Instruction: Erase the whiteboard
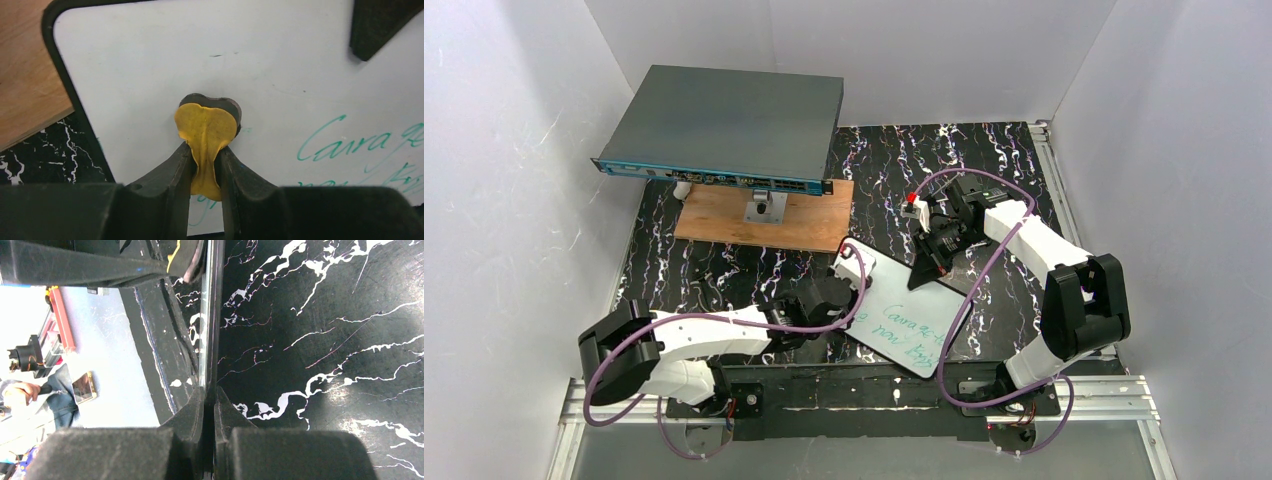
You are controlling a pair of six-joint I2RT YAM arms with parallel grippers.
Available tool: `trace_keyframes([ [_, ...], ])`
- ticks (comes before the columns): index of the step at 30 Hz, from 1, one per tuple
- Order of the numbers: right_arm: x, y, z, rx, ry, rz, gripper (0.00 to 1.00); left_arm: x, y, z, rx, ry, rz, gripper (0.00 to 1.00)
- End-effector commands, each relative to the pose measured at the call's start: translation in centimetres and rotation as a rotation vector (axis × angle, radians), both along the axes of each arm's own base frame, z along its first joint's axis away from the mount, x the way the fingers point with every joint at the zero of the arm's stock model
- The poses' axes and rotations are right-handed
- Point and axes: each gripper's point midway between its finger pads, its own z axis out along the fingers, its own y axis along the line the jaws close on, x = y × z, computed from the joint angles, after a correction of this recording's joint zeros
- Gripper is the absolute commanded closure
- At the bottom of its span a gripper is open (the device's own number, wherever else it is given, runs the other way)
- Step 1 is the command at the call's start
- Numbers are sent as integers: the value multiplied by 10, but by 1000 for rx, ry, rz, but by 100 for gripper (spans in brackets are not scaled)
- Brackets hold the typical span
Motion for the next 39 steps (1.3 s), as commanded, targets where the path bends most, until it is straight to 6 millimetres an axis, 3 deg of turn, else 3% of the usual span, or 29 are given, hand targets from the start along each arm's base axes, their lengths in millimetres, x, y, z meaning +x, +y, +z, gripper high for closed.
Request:
trace_keyframes([
  [1, 10, 8, 1, 53, -126, 71, 99, 16, 36, -6, 46, 8, 153, 100],
  [4, 10, 8, 1, 53, -125, 71, 99, 10, 29, -6, 27, 18, 100, 100],
  [14, 10, 7, 2, 52, -130, 72, 99, -21, -28, -5, -18, 39, -195, 100],
  [17, 9, 7, 4, 55, -135, 73, 99, -22, -32, -8, -1, 47, -200, 100],
  [20, 9, 7, 3, 55, -133, 74, 99, -9, -17, -7, 28, 16, -92, 100],
  [23, 9, 7, 4, 57, -134, 75, 99, 25, 42, 2, 67, -13, 208, 100],
  [24, 9, 7, 3, 57, -134, 75, 99, 29, 52, 2, 64, -5, 253, 100],
  [26, 9, 7, 3, 56, -132, 75, 99, 28, 55, 1, 61, 7, 253, 100],
  [28, 10, 7, 3, 55, -135, 75, 99, 17, 32, 2, 20, 21, 120, 100],
  [30, 10, 7, 2, 55, -133, 75, 99, -5, -5, 11, -43, 4, -75, 100],
  [32, 10, 7, 2, 53, -131, 74, 99, -34, -45, 7, -39, 12, -259, 100],
  [33, 10, 7, 2, 53, -132, 74, 99, -38, -53, 6, -38, 13, -282, 100],
  [36, 10, 7, 2, 53, -132, 74, 99, -37, -65, 2, -11, 27, -268, 100],
  [39, 10, 7, 2, 54, -132, 74, 99, -14, -46, -4, 78, 12, -84, 100],
])
